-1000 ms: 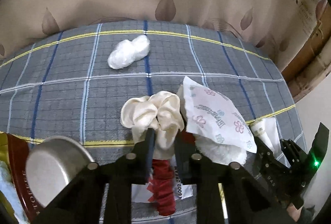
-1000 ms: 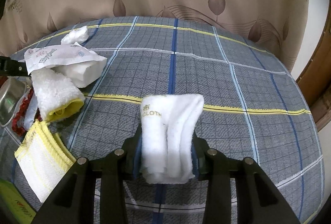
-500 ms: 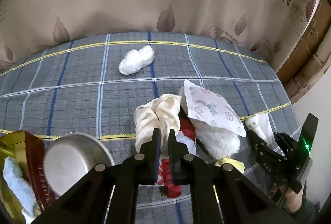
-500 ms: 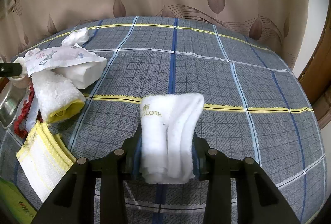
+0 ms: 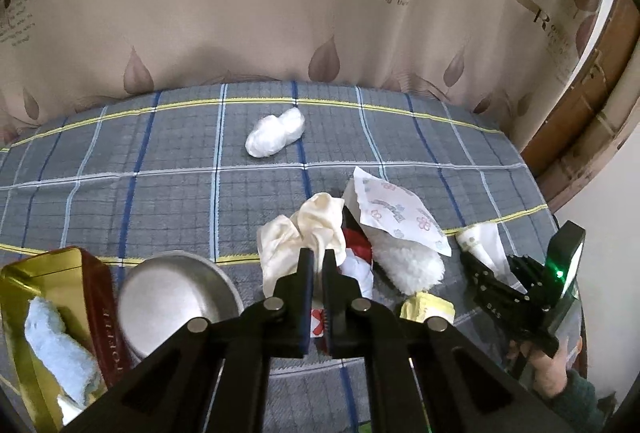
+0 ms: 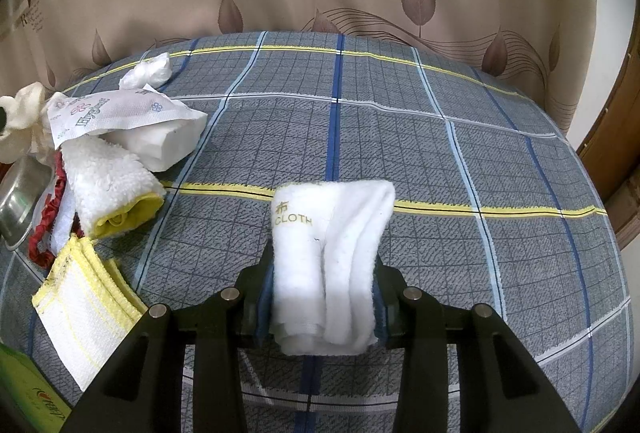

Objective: Organize soft objects
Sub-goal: 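Grasp the cream scrunchie with the left gripper while the right gripper holds the white cloth, then carry the cream scrunchie with the left gripper into the gold tray and release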

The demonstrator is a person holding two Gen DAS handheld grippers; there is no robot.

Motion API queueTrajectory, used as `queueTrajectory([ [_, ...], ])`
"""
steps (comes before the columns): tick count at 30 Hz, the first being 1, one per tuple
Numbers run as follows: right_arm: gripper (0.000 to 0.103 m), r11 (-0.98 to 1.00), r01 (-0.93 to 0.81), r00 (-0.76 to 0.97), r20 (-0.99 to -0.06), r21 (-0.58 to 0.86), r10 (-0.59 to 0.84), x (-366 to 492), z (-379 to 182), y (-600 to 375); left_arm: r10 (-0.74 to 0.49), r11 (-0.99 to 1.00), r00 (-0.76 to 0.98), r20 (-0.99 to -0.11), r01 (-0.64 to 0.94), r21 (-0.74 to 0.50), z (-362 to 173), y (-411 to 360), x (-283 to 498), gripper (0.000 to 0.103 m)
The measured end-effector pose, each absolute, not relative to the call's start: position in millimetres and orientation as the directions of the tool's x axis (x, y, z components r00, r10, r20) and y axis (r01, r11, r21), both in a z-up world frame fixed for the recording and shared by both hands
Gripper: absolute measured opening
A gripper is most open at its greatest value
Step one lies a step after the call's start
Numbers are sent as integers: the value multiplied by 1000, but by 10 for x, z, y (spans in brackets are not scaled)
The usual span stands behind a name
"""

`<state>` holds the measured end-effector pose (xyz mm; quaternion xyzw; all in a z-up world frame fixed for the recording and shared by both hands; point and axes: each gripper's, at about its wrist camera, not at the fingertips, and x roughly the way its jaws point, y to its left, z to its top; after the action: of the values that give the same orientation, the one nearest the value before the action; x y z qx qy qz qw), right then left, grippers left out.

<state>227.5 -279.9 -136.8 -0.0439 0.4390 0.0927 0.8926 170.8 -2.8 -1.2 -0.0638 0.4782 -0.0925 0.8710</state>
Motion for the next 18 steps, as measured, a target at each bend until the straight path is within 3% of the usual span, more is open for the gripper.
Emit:
queueTrajectory([
  [10, 38, 979, -204, 597, -792, 5, 128, 2276, -1368, -2799, -182, 983, 561, -807, 78, -168, 294, 215, 1539, 4],
  [18, 38, 979, -204, 597, -792, 3, 127, 2275, -1363, -2798, -67, 996, 596, -800, -3, -86, 523, 728, 1310, 4],
])
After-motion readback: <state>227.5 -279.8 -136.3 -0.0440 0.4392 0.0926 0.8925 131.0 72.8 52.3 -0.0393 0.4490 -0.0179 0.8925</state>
